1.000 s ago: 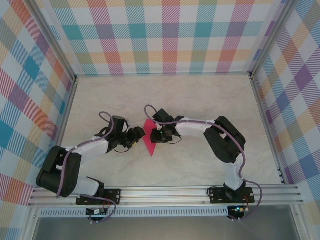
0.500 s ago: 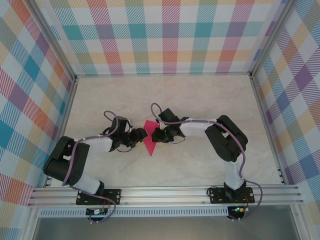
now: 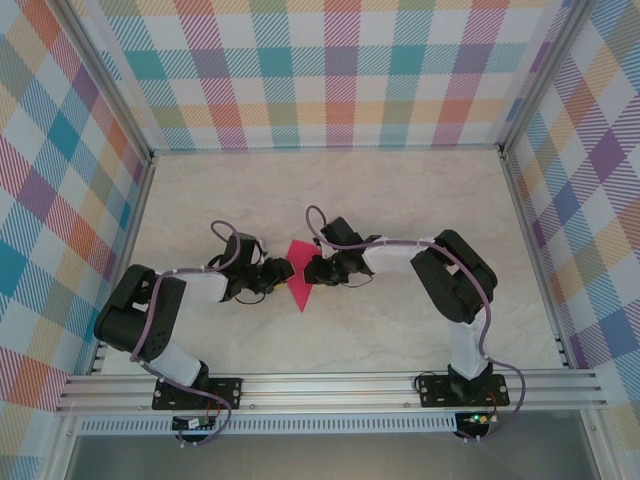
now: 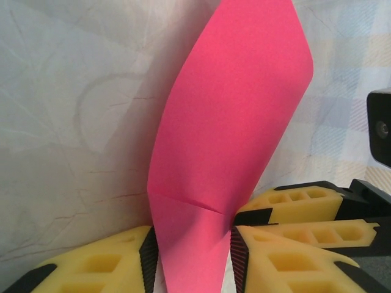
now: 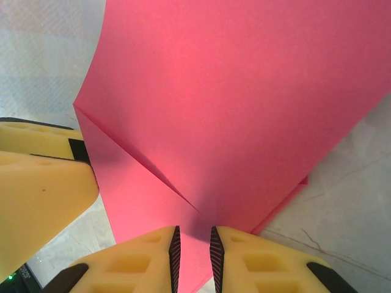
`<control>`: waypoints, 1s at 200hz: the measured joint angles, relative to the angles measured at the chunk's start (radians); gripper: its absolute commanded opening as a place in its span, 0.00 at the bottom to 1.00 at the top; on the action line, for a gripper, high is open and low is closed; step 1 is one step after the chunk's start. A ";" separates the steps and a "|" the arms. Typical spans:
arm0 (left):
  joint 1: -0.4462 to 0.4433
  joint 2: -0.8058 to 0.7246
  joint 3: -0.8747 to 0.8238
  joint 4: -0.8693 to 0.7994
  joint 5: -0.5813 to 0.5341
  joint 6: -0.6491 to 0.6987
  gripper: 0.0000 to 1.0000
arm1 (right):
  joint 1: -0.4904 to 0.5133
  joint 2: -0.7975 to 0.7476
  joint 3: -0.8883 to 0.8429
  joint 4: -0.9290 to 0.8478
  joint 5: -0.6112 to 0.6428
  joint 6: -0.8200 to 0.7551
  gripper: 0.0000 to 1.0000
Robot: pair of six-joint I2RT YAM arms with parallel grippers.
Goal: Fold a paper plane with a square sheet of paper (pick it up from the middle)
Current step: Fold the wing for the fifth time at the center of the table.
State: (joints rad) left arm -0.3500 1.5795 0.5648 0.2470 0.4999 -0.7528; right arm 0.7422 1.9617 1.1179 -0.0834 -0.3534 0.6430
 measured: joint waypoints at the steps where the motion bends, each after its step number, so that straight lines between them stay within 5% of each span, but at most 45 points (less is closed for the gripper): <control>1: 0.000 0.000 0.000 0.000 0.000 0.001 0.35 | 0.000 0.000 0.000 0.001 0.000 0.000 0.24; 82: 0.000 0.020 0.010 0.047 -0.005 0.048 0.03 | -0.014 -0.064 -0.075 0.037 0.004 -0.008 0.36; 127: -0.025 -0.063 0.010 -0.068 -0.114 0.043 0.00 | -0.015 -0.212 -0.141 0.042 0.086 -0.048 0.59; 200: -0.198 -0.232 0.068 -0.330 -0.425 -0.041 0.00 | -0.015 -0.399 -0.300 0.093 0.276 -0.182 0.86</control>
State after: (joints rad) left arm -0.5476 1.3472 0.6323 -0.0826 0.0753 -0.7937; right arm 0.7273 1.5623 0.8177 0.0093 -0.0772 0.4614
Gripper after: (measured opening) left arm 0.049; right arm 0.791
